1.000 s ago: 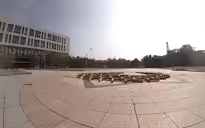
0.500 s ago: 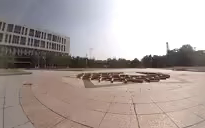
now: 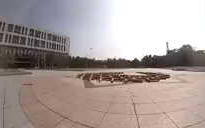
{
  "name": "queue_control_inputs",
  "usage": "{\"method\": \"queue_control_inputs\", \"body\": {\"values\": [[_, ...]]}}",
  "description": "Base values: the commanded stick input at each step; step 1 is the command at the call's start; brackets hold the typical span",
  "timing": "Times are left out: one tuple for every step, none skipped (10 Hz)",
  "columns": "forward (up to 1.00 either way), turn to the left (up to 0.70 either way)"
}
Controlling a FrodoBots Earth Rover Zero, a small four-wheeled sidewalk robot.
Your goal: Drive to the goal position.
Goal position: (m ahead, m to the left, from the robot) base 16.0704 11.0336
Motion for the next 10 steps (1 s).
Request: {"method": "queue_control_inputs", "body": {"values": [[0.05,0.0],[0.05,0.0],[0.04,0.0],[0.05,0.0],[0.05,0.0],[0.04,0.0],[0.04,0.0],[0.05,0.0],[0.04,0.0],[0.04,0.0]]}}
